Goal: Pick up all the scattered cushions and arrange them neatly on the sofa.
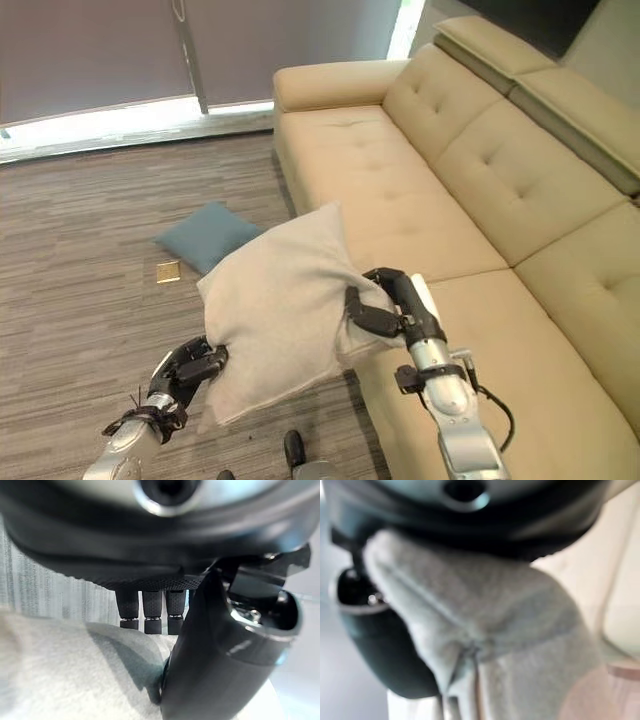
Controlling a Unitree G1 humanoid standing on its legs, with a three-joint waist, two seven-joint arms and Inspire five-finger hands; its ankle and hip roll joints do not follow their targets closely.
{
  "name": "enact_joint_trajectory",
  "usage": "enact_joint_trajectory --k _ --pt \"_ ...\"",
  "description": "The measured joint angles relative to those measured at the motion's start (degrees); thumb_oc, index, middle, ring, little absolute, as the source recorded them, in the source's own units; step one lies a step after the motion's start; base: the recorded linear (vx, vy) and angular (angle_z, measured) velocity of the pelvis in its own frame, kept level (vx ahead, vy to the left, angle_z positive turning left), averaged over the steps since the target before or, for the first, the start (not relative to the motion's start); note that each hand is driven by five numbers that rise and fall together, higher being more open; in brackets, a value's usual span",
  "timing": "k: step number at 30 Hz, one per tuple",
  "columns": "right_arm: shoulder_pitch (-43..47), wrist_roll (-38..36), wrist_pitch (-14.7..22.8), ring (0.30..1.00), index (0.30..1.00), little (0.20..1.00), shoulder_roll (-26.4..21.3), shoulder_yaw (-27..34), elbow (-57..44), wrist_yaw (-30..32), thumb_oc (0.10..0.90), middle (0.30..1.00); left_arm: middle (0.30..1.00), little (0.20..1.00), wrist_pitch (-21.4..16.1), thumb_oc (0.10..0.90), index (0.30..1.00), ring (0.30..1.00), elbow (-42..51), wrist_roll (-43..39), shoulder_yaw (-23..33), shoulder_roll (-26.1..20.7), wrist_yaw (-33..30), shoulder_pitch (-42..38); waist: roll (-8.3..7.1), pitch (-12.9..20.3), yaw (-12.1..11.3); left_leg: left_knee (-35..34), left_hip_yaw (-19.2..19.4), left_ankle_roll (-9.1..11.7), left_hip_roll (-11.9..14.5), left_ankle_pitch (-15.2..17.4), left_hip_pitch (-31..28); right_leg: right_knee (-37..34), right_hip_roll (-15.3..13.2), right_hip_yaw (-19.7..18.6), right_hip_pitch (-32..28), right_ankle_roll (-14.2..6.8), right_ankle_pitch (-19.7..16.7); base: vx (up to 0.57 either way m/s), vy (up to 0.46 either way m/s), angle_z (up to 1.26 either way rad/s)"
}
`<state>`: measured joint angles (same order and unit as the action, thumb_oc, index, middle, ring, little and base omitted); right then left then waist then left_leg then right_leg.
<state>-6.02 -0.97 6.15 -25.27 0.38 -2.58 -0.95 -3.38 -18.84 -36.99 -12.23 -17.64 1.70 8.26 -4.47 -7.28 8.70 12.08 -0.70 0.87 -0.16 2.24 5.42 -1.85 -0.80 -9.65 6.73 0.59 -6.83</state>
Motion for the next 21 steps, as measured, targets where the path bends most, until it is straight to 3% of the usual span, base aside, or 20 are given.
enact_joint_trajectory --k 3,5,6,8,9,11,13,14,15,16,17,18,19,20,21 --pt "0.3 -0.48 0.02 0.3 0.3 0.3 -0.94 0.63 0.05 0.75 0.4 0.3 0.3 0.3 -0.06 0.4 0.3 0.3 0.68 0.12 -0.27 0.44 -0.01 -0.51 0.57 -0.07 0.58 -7.23 -6.43 0.25 -2.62 0.41 1.95 -0.52 -0.41 -4.67 1.66 -1.91 -0.94 0.07 0.139 -0.82" --pt "0.48 -0.46 0.01 0.3 0.3 0.3 -1.33 0.7 0.17 1.09 0.4 0.3 0.3 0.3 -0.06 0.4 0.3 0.3 0.95 0.18 -0.48 0.48 -0.01 -0.52 2.36 -0.07 1.28 -10.96 -5.94 -0.94 -2.04 -0.84 0.82 -0.4 1.1 -6.63 2.17 -2.83 -0.97 0.14 0.268 -1.14" --pt "0.41 -0.48 0.01 0.3 0.3 0.3 -1.02 0.15 0.19 1.31 0.4 0.3 0.3 0.3 -0.05 0.4 0.3 0.3 1.04 0.23 -0.55 0.01 -0.02 -0.47 2.18 -0.05 1.59 -12.31 -1.99 -1.36 -1.82 -2.73 -0.73 -0.72 0.99 -8.25 2.79 -4.48 0.64 0.12 0.244 -1.34" --pt "0.6 -0.49 0.05 0.3 0.3 0.3 -1.03 0.09 -0.17 1.22 0.4 0.3 0.3 0.3 -0.07 0.4 0.3 0.3 1.57 0.32 -0.59 0.0 -0.03 -0.39 3.32 -0.19 1.05 -13.8 2.5 -2.37 -0.23 -4.69 -1.36 3.31 2.03 -6.32 4.39 -5.69 1.57 0.07 0.141 -1.26" --pt "0.42 -0.5 0.0 0.3 0.3 0.3 -0.62 -0.07 -0.28 1.09 0.4 0.3 0.3 0.3 -0.14 0.4 0.3 0.3 1.84 0.34 -0.51 -0.85 -0.02 -0.29 3.32 -0.18 1.11 -15.09 5.54 -2.66 -0.37 -4.86 -2.88 10.32 1.72 -4.52 5.96 -6.62 4.11 0.07 0.195 -1.14" --pt "0.38 -0.49 0.0 0.3 0.3 0.3 -0.73 -0.02 -0.31 1.17 0.4 0.3 0.3 0.3 -0.17 0.4 0.3 0.3 1.92 0.37 -0.55 -1.16 -0.03 -0.42 3.58 -0.31 1.93 -16.61 8.23 -3.49 -1.5 -5.78 -4.7 10.96 0.82 -5.72 5.48 -5.75 5.84 0.02 0.186 -0.81" --pt "0.01 -0.48 -0.05 0.3 0.3 0.3 -0.79 0.02 -0.17 1.38 0.4 0.3 0.3 0.3 -0.29 0.4 0.3 0.3 2.14 0.65 -0.77 -0.77 -0.02 -0.48 3.71 -0.45 2.92 -16.41 9.88 -3.57 -1.99 -5.63 -5.19 10.99 0.53 -6.43 5.59 -6.54 5.62 -0.01 0.1 -0.63" --pt "1.52 -0.29 -0.28 0.3 0.3 0.3 -0.46 -1.63 0.18 1.46 0.4 0.3 0.3 0.3 -0.42 0.4 0.3 0.3 2.08 1.08 -0.09 -1.83 -0.12 -0.3 3.51 -1.21 1.32 -16.41 13.21 -3.52 -1.46 -5.09 -6.08 12.74 1.96 -5.25 7.67 -8.37 3.0 0.03 0.044 -1.23" --pt "1.89 -0.28 -0.28 0.3 0.3 0.3 -0.33 -2.61 0.16 1.4 0.4 0.3 0.3 0.3 -0.39 0.4 0.3 0.3 1.87 1.16 0.04 -2.63 -0.13 -0.23 3.02 -1.24 0.85 -16.24 14.73 -3.71 -1.4 -4.33 -6.59 11.72 1.77 -3.24 7.47 -8.77 2.73 0.04 0.048 -1.29" --pt "2.12 -0.25 -0.29 0.3 0.3 0.3 -0.28 -3.32 0.17 1.44 0.4 0.3 0.3 0.3 -0.3 0.4 0.3 0.3 1.71 1.16 0.37 -3.0 -0.14 -0.2 2.89 -1.35 0.62 -16.69 16.38 -3.73 -1.12 -4.27 -7.23 10.5 0.36 1.5 7.21 -7.05 4.08 0.05 -0.006 -0.95" --pt "2.08 -0.23 -0.29 0.3 0.3 0.3 -0.2 -3.72 0.5 1.44 0.4 0.3 0.3 0.3 -0.31 0.4 0.3 0.3 1.67 1.15 1.08 -2.68 -0.19 -0.18 3.07 -1.49 -0.04 -17.12 17.71 -3.76 -0.93 -4.25 -8.14 9.93 -2.65 9.09 6.98 -5.44 5.07 0.06 -0.025 -0.55" --pt "2.03 -0.23 -0.3 0.3 0.3 0.3 -0.25 -3.75 0.66 1.41 0.4 0.3 0.3 0.3 -0.34 0.4 0.3 0.3 1.71 1.14 1.33 -2.75 -0.19 -0.24 3.08 -1.49 0.16 -17.14 17.86 -3.71 -0.84 -4.01 -8.29 9.97 -3.36 10.4 6.66 -5.67 4.92 0.09 -0.048 -0.55" --pt "2.11 -0.22 -0.31 0.3 0.3 0.3 -0.19 -4.07 1.02 1.42 0.4 0.3 0.3 0.3 -0.35 0.4 0.3 0.3 1.73 1.13 1.75 -2.96 -0.2 -0.2 2.6 -1.21 -0.51 -17.17 19.31 -3.09 -0.78 -3.57 -8.69 9.73 -5.27 14.51 6.58 -5.78 4.88 0.05 -0.038 -0.53" --pt "2.26 -0.2 -0.3 0.3 0.3 0.3 -0.17 -4.35 1.13 1.4 0.4 0.3 0.3 0.3 -0.36 0.4 0.3 0.3 1.73 1.11 1.9 -2.96 -0.25 -0.16 2.51 -1.15 -1.86 -17.16 20.23 -2.65 -0.53 -3.25 -8.92 9.35 -5.62 16.03 6.43 -5.68 3.94 0.11 -0.07 -0.47" --pt "2.23 -0.19 -0.3 0.3 0.3 0.3 -0.04 -4.38 1.2 1.44 0.4 0.3 0.3 0.3 -0.35 0.4 0.3 0.3 1.73 1.12 1.87 -2.96 -0.25 -0.16 2.65 -1.18 -1.65 -17.17 19.97 -2.31 -0.27 -3.26 -8.93 8.5 -5.41 16.26 5.92 -5.75 2.46 0.1 -0.074 -0.16"
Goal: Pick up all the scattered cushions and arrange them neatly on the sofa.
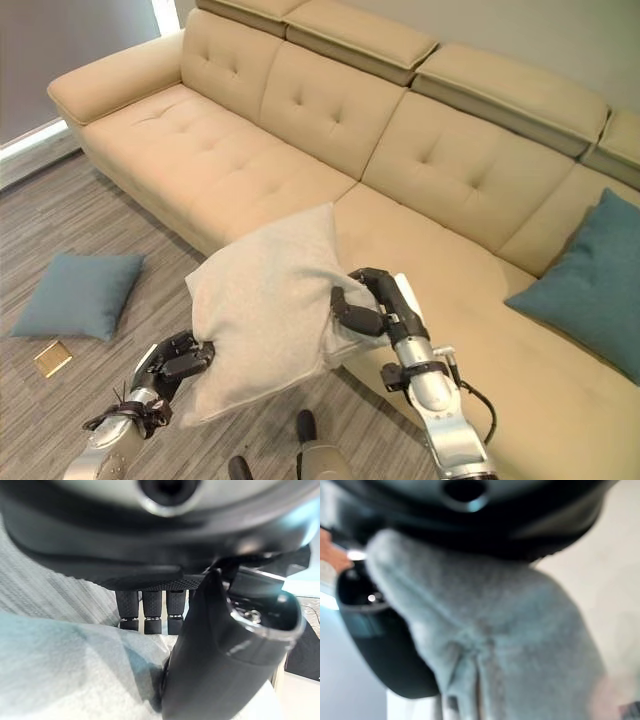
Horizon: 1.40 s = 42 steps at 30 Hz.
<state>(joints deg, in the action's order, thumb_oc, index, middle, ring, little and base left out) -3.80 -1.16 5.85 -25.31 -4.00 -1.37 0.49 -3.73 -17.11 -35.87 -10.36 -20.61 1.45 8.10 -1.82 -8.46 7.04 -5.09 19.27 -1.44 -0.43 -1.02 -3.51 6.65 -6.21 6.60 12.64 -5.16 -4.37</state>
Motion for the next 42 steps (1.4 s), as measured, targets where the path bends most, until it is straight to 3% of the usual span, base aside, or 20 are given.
enact_joint_trajectory --k 3,7,10,11,12,14,16,18,19,21,23,26,28,30,32,35,37,39,40,42 --pt "-0.35 0.9 -0.22 0.3 0.3 0.3 -0.56 1.38 0.67 0.64 0.4 0.3 0.3 0.3 0.02 0.4 0.3 0.3 0.0 0.01 -0.38 1.28 0.0 -0.21 1.16 -0.17 0.61 0.61 -2.36 1.36 1.39 -0.4 0.3 -2.56 1.71 0.71 -2.2 1.82 -0.66 0.05 -0.068 0.25" --pt "-0.63 1.14 -0.56 0.3 0.3 0.3 -1.14 3.69 0.83 1.44 0.4 0.3 0.3 0.3 0.13 0.4 0.3 0.3 -0.02 0.0 -2.42 2.77 0.0 -1.22 1.21 -0.2 0.2 6.86 -4.98 3.0 2.66 0.21 3.11 -3.37 2.03 1.39 -3.33 3.12 0.11 0.07 -0.073 0.12" --pt "-0.4 1.06 -0.67 0.3 0.3 0.3 -1.18 4.28 0.82 1.68 0.4 0.3 0.3 0.3 0.12 0.4 0.3 0.3 -0.02 0.02 -3.06 2.67 0.0 -1.58 0.47 -0.57 0.03 20.08 -8.46 4.67 2.67 1.94 8.28 -4.15 1.26 -1.44 -5.14 4.74 0.76 0.08 0.015 -0.22" --pt "-0.51 1.03 -0.7 0.3 0.3 0.3 -1.29 4.39 0.79 1.69 0.4 0.3 0.3 0.3 0.11 0.4 0.3 0.3 -0.01 0.02 -3.08 2.8 0.0 -1.57 0.43 -0.6 0.14 20.54 -9.76 5.13 2.63 2.52 8.79 -4.37 1.34 -1.89 -5.3 5.08 1.11 0.23 0.089 -0.41" --pt "-0.6 0.91 -0.91 0.3 0.3 0.3 -1.24 4.54 0.81 1.93 0.4 0.3 0.3 0.3 0.11 0.4 0.3 0.3 0.03 0.04 -3.11 2.86 0.01 -1.92 0.94 -0.36 0.39 19.21 -11.63 4.27 2.71 3.09 9.61 -5.09 1.62 -2.67 -5.53 5.24 1.2 0.19 0.075 -0.33" --pt "-0.79 0.71 -1.05 0.3 0.3 0.3 -1.2 4.61 0.81 2.31 0.4 0.3 0.3 0.3 0.07 0.4 0.3 0.3 0.12 0.05 -2.93 2.78 0.0 -2.55 0.99 -0.31 0.65 13.7 -13.7 4.16 2.44 2.93 10.41 -6.24 2.11 -4.15 -5.93 5.36 1.09 0.23 0.127 -0.4" --pt "-1.16 0.51 -1.1 0.3 0.3 0.3 -1.2 4.65 0.86 2.49 0.4 0.3 0.3 0.3 0.08 0.4 0.3 0.3 0.17 0.08 -3.25 2.83 0.0 -2.81 0.17 -0.59 0.54 9.6 -16.8 5.23 2.77 2.07 12.33 -7.18 2.33 -6.35 -6.17 5.35 1.03 0.21 0.131 -0.47" --pt "-1.28 0.45 -1.24 0.3 0.3 0.3 -1.4 5.0 0.87 2.56 0.4 0.3 0.3 0.3 0.1 0.4 0.3 0.3 0.15 0.08 -3.62 2.93 -0.02 -2.83 0.36 -0.62 0.11 6.62 -17.6 5.71 3.56 1.08 13.85 -7.96 3.04 -7.13 -6.42 4.8 0.23 0.19 0.121 -0.55" --pt "-1.74 0.47 -1.35 0.3 0.3 0.3 -1.67 5.04 0.85 2.58 0.4 0.3 0.3 0.3 0.25 0.4 0.3 0.3 0.11 0.09 -4.2 2.92 -0.06 -2.64 1.6 -0.53 0.2 5.93 -17.43 5.09 4.85 0.67 14.07 -8.29 4.32 -7.04 -7.26 4.28 0.15 0.17 0.134 -0.36" --pt "-3.03 0.52 -1.54 0.3 0.3 0.3 -1.47 5.13 0.73 2.59 0.4 0.3 0.3 0.3 0.33 0.4 0.3 0.3 0.01 0.17 -4.84 2.36 -0.06 -2.13 2.16 -0.17 0.22 6.06 -16.78 3.5 5.38 -2.82 12.91 -8.2 4.78 -8.57 -8.57 2.62 1.1 0.21 0.198 -0.45" --pt "-3.43 0.54 -1.54 0.3 0.3 0.3 -1.0 4.46 0.5 2.55 0.4 0.3 0.3 0.3 0.33 0.4 0.3 0.3 0.18 0.27 -4.88 1.21 -0.07 -2.03 1.23 0.48 1.24 4.38 -15.44 2.76 2.87 -3.94 11.23 -7.55 2.33 -10.19 -8.32 0.84 2.32 0.19 0.225 -0.34" --pt "-3.28 0.78 -1.56 0.3 0.3 0.3 -0.85 3.61 0.45 2.43 0.4 0.3 0.3 0.3 0.33 0.4 0.3 0.3 0.77 1.49 -4.83 -0.23 -0.07 -2.15 1.33 0.59 1.56 1.65 -12.69 0.18 -0.38 -4.48 8.5 -5.17 -0.79 -12.05 -7.61 -1.38 3.06 0.15 0.219 -0.36" --pt "-2.36 1.0 -1.6 0.3 0.3 0.3 -0.58 1.58 0.44 2.34 0.4 0.3 0.3 0.3 0.33 0.4 0.3 0.3 0.79 1.75 -3.78 -1.43 -0.85 -2.22 2.05 0.22 0.12 1.48 -9.67 -0.73 -0.56 -4.11 7.13 4.17 -0.96 -13.09 -2.5 -3.05 4.3 0.08 0.116 -0.6" --pt "-2.28 1.11 -1.6 0.3 0.3 0.3 -0.32 0.51 0.48 2.33 0.4 0.3 0.3 0.3 0.32 0.4 0.3 0.3 0.79 1.77 -3.19 -2.21 -1.17 -2.16 2.02 0.2 -0.14 1.46 -9.14 -1.01 -0.79 -3.59 5.89 7.73 -1.25 -12.05 -1.61 -3.6 4.67 0.19 0.1 -0.32" --pt "-1.62 1.15 -1.6 0.3 0.3 0.3 0.02 -0.32 0.52 2.12 0.4 0.3 0.3 0.3 0.18 0.4 0.3 0.3 0.8 1.82 -2.24 -2.82 -1.25 -2.14 2.09 -0.02 -0.77 0.03 -8.27 -1.72 -0.58 -2.37 3.63 11.5 -1.47 -8.39 0.28 -4.72 6.04 0.24 0.047 -0.33" --pt "0.82 1.11 -1.53 0.3 0.3 0.3 0.19 -1.54 0.53 1.79 0.4 0.3 0.3 0.3 0.05 0.4 0.3 0.3 0.79 2.18 -1.3 -3.1 -1.77 -2.01 1.18 -0.21 -1.87 0.0 -5.36 -1.76 -0.49 -0.84 2.81 9.89 -1.67 -1.97 4.31 -4.03 6.78 0.19 -0.032 -0.49" --pt "1.38 1.07 -1.54 0.3 0.3 0.3 0.25 -1.71 0.61 1.74 0.4 0.3 0.3 0.3 0.05 0.4 0.3 0.3 0.78 2.18 -1.13 -2.67 -2.16 -2.01 0.68 -0.31 -1.44 -0.01 -5.36 -1.46 -0.68 0.29 2.45 6.07 -1.78 1.71 5.81 -2.25 5.08 0.2 -0.079 -0.14" --pt "0.98 1.07 -1.55 0.3 0.3 0.3 0.18 -1.42 0.84 1.73 0.4 0.3 0.3 0.3 0.07 0.4 0.3 0.3 0.76 2.19 -1.34 -2.4 -2.22 -1.97 -0.06 -0.12 -0.82 0.0 -6.12 -0.14 -0.96 0.35 1.89 1.2 -1.56 2.54 4.94 -1.19 1.83 0.27 -0.113 0.27" --pt "0.32 1.08 -1.57 0.3 0.3 0.3 -0.03 -0.35 0.9 1.68 0.4 0.3 0.3 0.3 0.08 0.4 0.3 0.3 0.76 2.19 -1.71 -1.95 -2.22 -1.98 0.2 -0.09 0.07 0.05 -7.67 0.41 -0.62 0.38 1.47 -1.74 -0.76 2.81 2.55 1.58 -2.74 0.24 -0.094 0.38" --pt "0.07 1.1 -1.6 0.3 0.3 0.3 -0.23 0.89 1.07 1.85 0.4 0.3 0.3 0.3 0.08 0.4 0.3 0.3 0.82 2.18 -1.72 0.04 -2.22 -1.98 1.23 -0.48 -0.39 1.71 -7.95 1.95 1.05 1.3 1.57 -4.12 1.02 2.76 0.63 2.2 -3.21 0.18 -0.105 0.15"
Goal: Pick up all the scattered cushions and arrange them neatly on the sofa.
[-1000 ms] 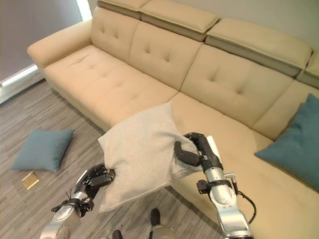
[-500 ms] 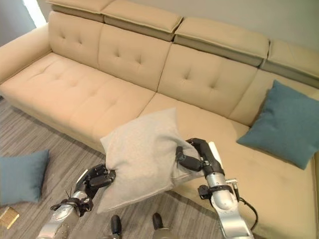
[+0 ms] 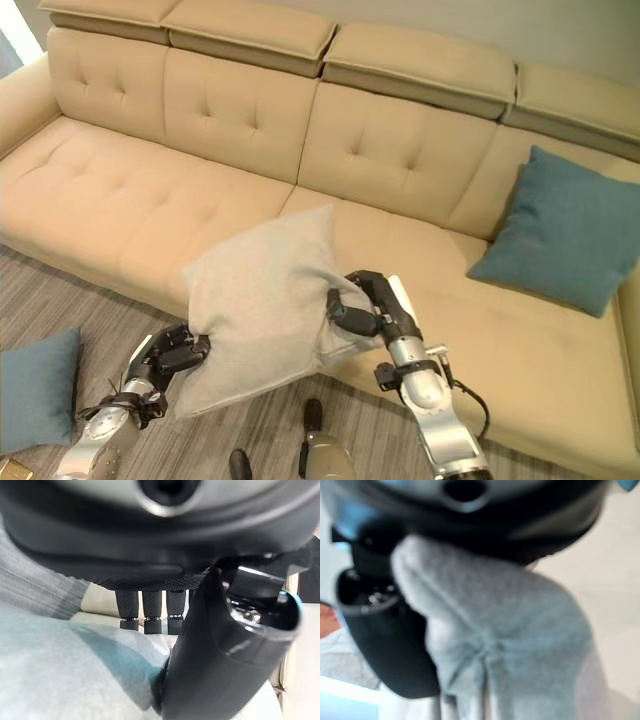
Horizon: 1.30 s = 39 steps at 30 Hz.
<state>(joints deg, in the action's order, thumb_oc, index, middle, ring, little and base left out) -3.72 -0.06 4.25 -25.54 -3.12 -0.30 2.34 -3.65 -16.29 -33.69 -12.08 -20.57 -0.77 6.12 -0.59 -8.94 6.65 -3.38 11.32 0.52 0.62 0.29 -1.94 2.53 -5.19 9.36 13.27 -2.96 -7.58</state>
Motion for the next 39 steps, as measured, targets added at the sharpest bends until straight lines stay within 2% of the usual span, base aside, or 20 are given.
enact_joint_trajectory --k 2,3,4,5,7,10,11,13,15,17,18,19,24,26,29,31,34,36,37,39 --pt "-0.09 0.0 -0.14 0.3 0.3 0.3 -0.28 0.59 0.42 0.68 0.4 0.3 0.3 0.3 0.08 0.4 0.3 0.3 -0.14 -0.01 -0.6 0.94 0.0 -0.18 -0.3 -0.38 0.59 7.68 -0.85 2.45 1.26 1.19 2.22 -0.96 0.55 1.41 -2.61 1.7 1.31 0.21 -0.132 0.18" --pt "-0.07 -0.02 -0.27 0.3 0.3 0.3 -0.64 1.01 0.56 0.64 0.4 0.3 0.3 0.3 0.07 0.4 0.3 0.3 -0.17 -0.04 -0.92 1.1 0.01 -0.13 -1.73 -0.61 0.08 18.67 -0.94 3.1 1.32 1.62 5.93 -0.99 -0.11 1.13 -4.28 2.42 2.44 0.14 -0.035 0.02" --pt "-0.03 -0.03 -0.26 0.3 0.3 0.3 -0.9 1.04 0.44 0.63 0.4 0.3 0.3 0.3 0.06 0.4 0.3 0.3 -0.16 -0.04 -1.18 1.21 0.01 -0.03 -1.74 -0.6 -0.07 22.64 -1.08 3.34 1.6 2.16 7.34 -1.02 -0.48 1.05 -4.93 2.68 2.54 0.15 -0.006 -0.18" --pt "-0.05 -0.23 -0.22 0.3 0.3 0.3 -1.61 1.25 0.41 0.64 0.4 0.3 0.3 0.3 0.06 0.4 0.3 0.3 -0.15 -0.04 -1.71 1.61 0.03 0.0 -0.74 -0.3 -0.37 26.59 -1.54 3.41 2.63 2.97 8.71 -0.93 0.26 0.64 -5.98 3.98 3.91 0.16 0.017 -0.17" --pt "0.01 -0.41 -0.23 0.3 0.3 0.3 -1.87 1.56 0.4 0.77 0.4 0.3 0.3 0.3 0.03 0.4 0.3 0.3 0.6 -0.04 -1.62 2.24 0.02 -0.09 -0.16 -0.01 -0.1 26.95 -2.54 3.31 2.9 4.34 9.47 -0.79 0.78 0.17 -6.06 4.49 4.65 0.13 0.026 -0.12" --pt "-0.02 -0.56 -0.32 0.3 0.3 0.3 -2.31 1.94 0.4 0.88 0.4 0.3 0.3 0.3 -0.08 0.4 0.3 0.3 1.57 -0.05 -1.16 2.29 0.02 -0.55 -0.86 -0.39 -0.22 20.17 -2.5 2.78 2.65 4.91 10.49 -2.08 1.38 -1.64 -7.4 5.21 5.05 0.27 0.087 -0.24" --pt "-0.12 -0.61 -0.34 0.3 0.3 0.3 -2.24 1.85 0.43 0.93 0.4 0.3 0.3 0.3 -0.04 0.4 0.3 0.3 1.54 -0.04 -1.31 2.28 0.02 -0.48 -1.28 -0.62 -0.76 13.39 -3.77 3.46 2.85 4.44 10.46 -3.53 1.98 -2.49 -8.82 5.11 4.94 0.21 0.1 -0.4" --pt "-0.21 -0.67 -0.46 0.3 0.3 0.3 -2.21 1.87 0.52 0.99 0.4 0.3 0.3 0.3 -0.03 0.4 0.3 0.3 1.43 -0.05 -1.42 2.32 0.02 -0.32 -1.37 -0.67 -1.58 6.56 -7.57 5.61 3.51 2.01 12.07 -5.47 3.2 -3.57 -10.43 4.45 4.45 0.18 0.105 -0.47" --pt "-0.56 -0.7 -0.48 0.3 0.3 0.3 -2.24 1.89 0.52 1.0 0.4 0.3 0.3 0.3 0.04 0.4 0.3 0.3 1.38 -0.04 -1.44 2.32 0.01 -0.26 -1.23 -0.72 -1.76 3.96 -8.87 5.34 4.46 -1.48 14.68 -6.75 4.16 -3.87 -12.34 4.42 4.39 0.18 0.152 -0.39" --pt "-0.93 -0.68 -0.51 0.3 0.3 0.3 -2.56 1.9 0.51 1.0 0.4 0.3 0.3 0.3 0.07 0.4 0.3 0.3 1.36 -0.04 -1.62 2.27 0.01 0.07 -0.74 -0.58 -1.75 2.29 -8.71 3.88 4.56 -3.83 14.26 -7.11 4.51 -4.52 -13.96 3.43 5.12 0.19 0.193 -0.35" --pt "-1.23 -0.67 -0.51 0.3 0.3 0.3 -2.94 1.97 0.49 0.98 0.4 0.3 0.3 0.3 0.11 0.4 0.3 0.3 1.4 -0.04 -2.06 2.31 0.01 0.46 0.69 -0.26 -1.71 2.32 -8.73 2.57 4.54 -5.58 13.01 -7.31 5.15 -5.31 -15.43 2.39 5.9 0.2 0.244 -0.5" --pt "-1.39 -0.54 -0.68 0.3 0.3 0.3 -2.2 1.85 0.66 1.0 0.4 0.3 0.3 0.3 0.16 0.4 0.3 0.3 1.32 0.0 -2.58 1.85 0.01 0.58 1.18 0.33 -1.31 1.6 -8.83 1.33 4.04 -9.07 11.55 -7.01 4.4 -6.59 -16.15 1.16 7.03 0.25 0.335 -0.51" --pt "-1.86 -0.23 -0.93 0.3 0.3 0.3 -0.69 1.21 -0.12 0.91 0.4 0.3 0.3 0.3 0.11 0.4 0.3 0.3 1.62 0.03 -2.11 0.12 -0.03 0.04 0.91 0.42 -1.12 -1.67 -5.32 -2.89 -1.99 -8.23 6.71 4.1 -2.31 -8.49 -12.19 -4.42 11.63 0.08 0.198 -0.34" --pt "-1.86 -0.02 -1.0 0.3 0.3 0.3 -0.13 0.51 -0.12 0.88 0.4 0.3 0.3 0.3 0.1 0.4 0.3 0.3 1.52 0.09 -1.37 -0.76 -0.05 -0.35 1.39 0.09 -1.67 -1.61 -5.11 -3.82 -2.73 -7.6 5.96 14.17 -3.64 -8.66 -6.78 -6.73 13.89 0.04 0.177 -0.12" --pt "-1.64 0.13 -1.0 0.3 0.3 0.3 0.75 -1.42 -0.17 0.45 0.4 0.3 0.3 0.3 0.03 0.4 0.3 0.3 1.34 0.12 -0.09 -2.41 -0.16 0.27 1.72 -0.37 -3.18 -1.65 -3.31 -5.96 -2.71 -5.51 3.8 22.4 -4.4 -7.12 -1.72 -7.6 14.33 0.15 0.105 -0.24" --pt "-0.56 0.14 -1.02 0.3 0.3 0.3 1.33 -2.71 -0.17 0.25 0.4 0.3 0.3 0.3 -0.02 0.4 0.3 0.3 1.29 0.11 1.54 -2.11 -0.18 1.6 1.63 -0.62 -3.93 -1.72 -1.26 -5.85 -2.2 -3.63 2.66 21.24 -4.06 -3.81 1.59 -6.42 14.86 0.17 -0.011 -0.57" --pt "-0.56 0.09 -1.01 0.3 0.3 0.3 1.52 -2.73 -0.24 0.3 0.4 0.3 0.3 0.3 -0.01 0.4 0.3 0.3 1.33 0.1 1.56 -2.01 -0.17 1.9 0.51 -0.67 -3.21 -1.84 -0.77 -4.36 -2.55 -2.54 2.53 13.49 -2.18 -0.56 4.88 -4.45 11.4 0.15 -0.068 -0.16" --pt "-1.48 0.08 -1.02 0.3 0.3 0.3 1.52 -2.3 -0.2 0.3 0.4 0.3 0.3 0.3 0.02 0.4 0.3 0.3 1.32 0.11 1.49 -2.15 -0.17 2.11 -0.5 -0.25 -2.39 -1.75 -1.91 -3.65 -3.01 -2.66 2.33 8.52 -1.9 -0.08 3.34 -3.06 7.15 0.11 -0.054 0.33" --pt "-2.03 0.09 -1.03 0.3 0.3 0.3 1.44 -1.59 -0.15 0.32 0.4 0.3 0.3 0.3 0.03 0.4 0.3 0.3 1.32 0.12 1.36 -1.27 -0.16 2.2 -0.43 -0.26 -2.31 -1.73 -2.6 -2.91 -2.78 -2.72 2.12 6.5 -0.99 -0.14 1.89 -1.88 3.78 0.11 -0.063 0.28" --pt "-3.44 0.09 -1.19 0.3 0.3 0.3 1.11 0.69 0.05 0.37 0.4 0.3 0.3 0.3 0.05 0.4 0.3 0.3 1.34 0.11 0.84 1.49 -0.14 2.28 0.85 -0.34 -2.7 -0.94 -4.07 -0.75 -0.42 -2.64 1.68 1.5 1.84 0.15 -1.85 -0.06 2.72 0.13 -0.09 0.25"
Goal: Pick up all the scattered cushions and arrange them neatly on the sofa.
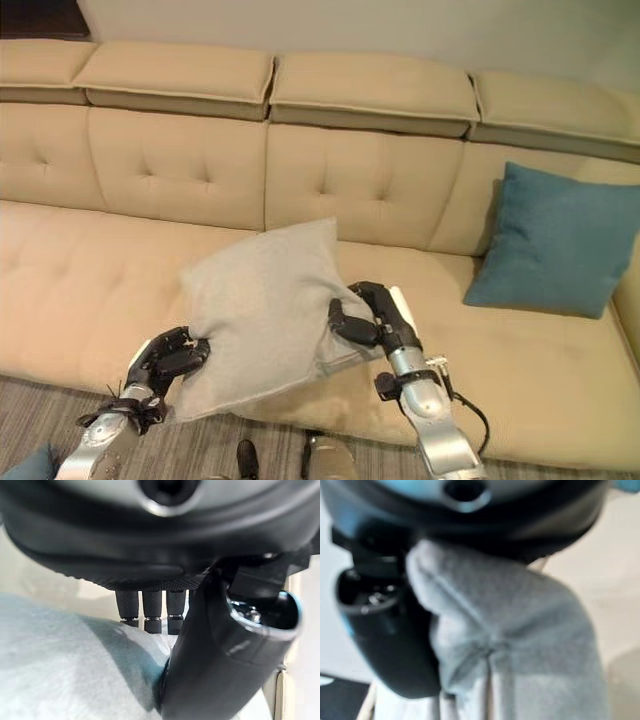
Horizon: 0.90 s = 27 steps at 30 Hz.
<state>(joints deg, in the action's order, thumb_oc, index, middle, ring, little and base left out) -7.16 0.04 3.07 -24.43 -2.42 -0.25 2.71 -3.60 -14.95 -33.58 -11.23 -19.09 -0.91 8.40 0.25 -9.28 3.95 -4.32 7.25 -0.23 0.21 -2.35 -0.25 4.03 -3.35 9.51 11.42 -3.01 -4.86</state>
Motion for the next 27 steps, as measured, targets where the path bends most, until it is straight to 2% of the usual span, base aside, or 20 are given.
enact_joint_trajectory --k 2,3,6,8,9,13,15,16,17,20,23,27 --pt "0.07 0.0 -0.02 0.3 0.3 0.3 -0.22 0.98 -0.02 0.18 0.4 0.3 0.3 0.3 0.02 0.4 0.3 0.3 0.0 0.01 -0.87 0.41 0.01 -0.48 -0.07 -0.02 0.43 3.71 -1.05 1.04 0.52 0.29 1.69 -1.64 0.1 1.41 -1.62 0.72 0.01 0.07 -0.039 0.29" --pt "0.27 0.0 -0.02 0.3 0.3 0.3 -1.28 1.43 -0.02 0.31 0.4 0.3 0.3 0.3 0.01 0.4 0.3 0.3 0.01 0.01 -1.77 0.76 0.04 -0.76 -0.15 -0.03 0.3 6.66 -1.47 1.48 0.43 0.61 2.49 -2.63 0.01 1.48 -2.69 1.84 -0.43 0.03 -0.004 0.14" --pt "1.39 -0.12 0.0 0.3 0.3 0.3 -2.76 1.43 -0.07 0.33 0.4 0.3 0.3 0.3 -0.04 0.4 0.3 0.3 0.11 -0.01 -2.18 1.3 0.06 -1.24 0.07 0.02 0.15 11.42 -2.06 2.94 0.54 1.52 4.45 -4.84 -0.25 1.17 -4.82 3.13 -0.14 0.11 0.022 -0.03" --pt "1.46 -0.2 0.0 0.3 0.3 0.3 -2.85 1.79 -0.07 0.5 0.4 0.3 0.3 0.3 -0.04 0.4 0.3 0.3 0.21 0.01 -2.09 1.28 0.06 -2.45 -0.28 -0.16 0.16 8.98 -3.91 3.79 1.11 1.97 4.59 -7.06 -0.16 0.39 -6.24 4.46 -0.17 0.11 0.033 -0.04" --pt "1.63 -0.27 0.0 0.3 0.3 0.3 -2.93 1.8 -0.07 0.54 0.4 0.3 0.3 0.3 -0.05 0.4 0.3 0.3 0.31 0.01 -2.0 1.29 0.06 -2.67 -0.35 -0.2 0.03 7.64 -4.26 4.2 1.17 1.66 4.68 -7.29 0.04 0.23 -6.29 4.46 -0.39 0.08 0.052 -0.19" --pt "1.51 -0.32 -0.02 0.3 0.3 0.3 -3.34 1.89 -0.02 0.64 0.4 0.3 0.3 0.3 -0.05 0.4 0.3 0.3 0.45 0.09 -2.05 1.17 0.05 -2.81 0.38 -0.02 0.49 3.94 -5.06 5.13 4.22 0.56 6.8 -9.33 1.43 -0.68 -7.29 3.29 -1.1 0.13 0.108 -0.27" --pt "1.5 -0.28 -0.03 0.3 0.3 0.3 -3.56 1.89 -0.04 0.84 0.4 0.3 0.3 0.3 -0.04 0.4 0.3 0.3 0.55 0.39 -2.29 1.22 0.05 -2.79 1.64 -0.12 0.99 -0.25 -4.56 4.28 5.11 -1.88 5.43 -9.35 2.72 -1.45 -7.65 2.96 -1.08 0.05 0.108 -0.32" --pt "1.47 -0.24 -0.04 0.3 0.3 0.3 -3.23 1.86 0.02 1.34 0.4 0.3 0.3 0.3 -0.04 0.4 0.3 0.3 0.55 0.48 -2.39 0.83 0.02 -2.82 1.99 -0.02 0.78 -0.81 -4.6 3.86 5.41 -5.11 4.94 -9.34 2.99 -2.35 -7.72 2.05 -0.76 0.02 0.077 -0.31" --pt "1.24 -0.24 -0.03 0.3 0.3 0.3 -3.12 1.78 -0.26 1.38 0.4 0.3 0.3 0.3 -0.04 0.4 0.3 0.3 0.91 0.49 -2.46 0.46 0.02 -2.84 1.67 -0.02 1.41 -0.82 -4.47 3.51 4.69 -4.95 4.98 -9.36 2.23 -2.49 -7.64 0.95 -0.73 0.03 0.125 -0.2" --pt "1.34 -0.24 -0.03 0.3 0.3 0.3 -2.91 1.68 -0.25 1.64 0.4 0.3 0.3 0.3 -0.05 0.4 0.3 0.3 3.36 1.13 -2.42 -1.57 -0.05 -2.92 1.69 0.01 1.7 -0.79 -3.02 2.17 2.23 -4.34 4.39 -9.35 -0.06 -4.06 -7.65 0.25 -1.07 0.04 0.108 -0.12" --pt "1.72 -0.18 -0.03 0.3 0.3 0.3 -1.89 0.82 -0.25 1.76 0.4 0.3 0.3 0.3 -0.21 0.4 0.3 0.3 4.88 2.18 -1.23 -2.88 -0.27 -3.38 1.68 0.01 1.2 -0.79 -2.72 2.01 1.18 -4.23 3.98 -9.34 -1.36 -5.17 -7.8 -0.71 -1.23 0.02 0.086 -0.11" --pt "4.64 0.02 -0.03 0.3 0.3 0.3 -1.33 -1.28 -0.2 3.14 0.4 0.3 0.3 0.3 -0.21 0.4 0.3 0.3 4.88 3.47 0.07 -3.94 -2.78 -5.29 1.69 0.01 0.16 -0.83 -1.25 1.27 0.96 -3.67 3.66 -9.34 -1.61 -6.57 -7.44 -0.96 -1.26 -0.01 0.055 -0.17"
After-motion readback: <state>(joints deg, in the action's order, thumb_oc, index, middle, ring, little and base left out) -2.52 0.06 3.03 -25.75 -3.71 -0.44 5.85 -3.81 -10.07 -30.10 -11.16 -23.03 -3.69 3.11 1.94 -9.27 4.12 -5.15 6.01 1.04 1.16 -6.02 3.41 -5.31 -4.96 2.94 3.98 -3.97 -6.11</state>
